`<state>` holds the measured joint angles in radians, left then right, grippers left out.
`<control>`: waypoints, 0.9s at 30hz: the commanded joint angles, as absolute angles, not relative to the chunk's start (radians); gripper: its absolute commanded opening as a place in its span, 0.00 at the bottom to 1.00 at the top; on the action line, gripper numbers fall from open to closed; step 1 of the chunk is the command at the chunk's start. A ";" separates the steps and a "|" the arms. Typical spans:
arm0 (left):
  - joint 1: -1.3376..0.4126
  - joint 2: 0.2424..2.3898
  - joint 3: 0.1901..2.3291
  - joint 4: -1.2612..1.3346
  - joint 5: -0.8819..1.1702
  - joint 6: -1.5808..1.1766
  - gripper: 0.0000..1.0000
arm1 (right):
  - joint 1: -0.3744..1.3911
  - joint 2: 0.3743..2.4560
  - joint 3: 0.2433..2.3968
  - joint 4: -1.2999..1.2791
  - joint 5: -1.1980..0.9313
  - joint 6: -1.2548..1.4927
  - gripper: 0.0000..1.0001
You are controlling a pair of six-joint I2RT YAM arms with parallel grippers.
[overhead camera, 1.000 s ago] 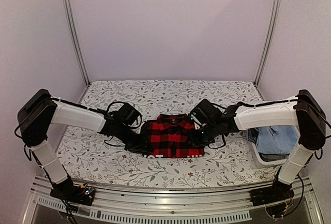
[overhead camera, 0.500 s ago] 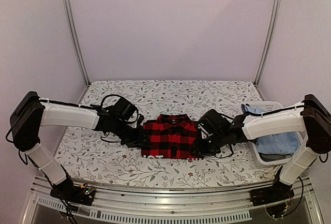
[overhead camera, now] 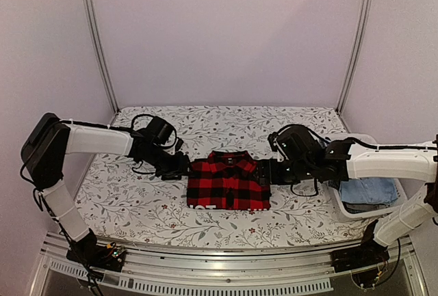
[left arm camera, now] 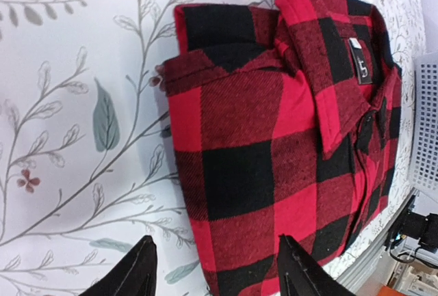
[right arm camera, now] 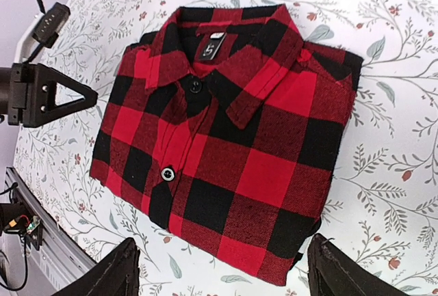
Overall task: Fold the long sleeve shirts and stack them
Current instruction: Smooth out the rectangle-folded shirt at the center of the board, then move the square-folded shirt to the corner of the board.
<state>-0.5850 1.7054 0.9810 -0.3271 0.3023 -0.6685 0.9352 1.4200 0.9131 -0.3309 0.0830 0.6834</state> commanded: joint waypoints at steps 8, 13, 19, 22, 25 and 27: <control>-0.610 1.890 1.099 -0.318 0.361 -0.614 0.52 | 0.935 1.325 0.930 -0.338 0.188 0.649 0.84; -0.643 1.934 1.128 -0.321 0.367 -0.629 0.42 | 0.934 1.319 0.928 -0.337 0.191 0.652 0.84; -0.656 1.946 1.153 -0.323 0.358 -0.658 0.21 | 0.935 1.322 0.932 -0.338 0.196 0.649 0.84; -0.657 1.937 1.176 -0.349 0.320 -0.660 0.11 | 0.935 1.324 0.936 -0.338 0.199 0.645 0.84; -0.653 1.924 1.202 -0.381 0.259 -0.651 0.01 | 0.935 1.321 0.937 -0.339 0.207 0.643 0.84; -0.642 1.918 1.216 -0.407 0.215 -0.640 0.00 | 0.935 1.318 0.939 -0.339 0.215 0.638 0.84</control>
<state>-0.6479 1.9270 1.1728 -0.3550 0.3107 -0.6567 0.9352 1.3472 0.9131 -0.3332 0.1822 0.6533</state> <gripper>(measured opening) 0.023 0.840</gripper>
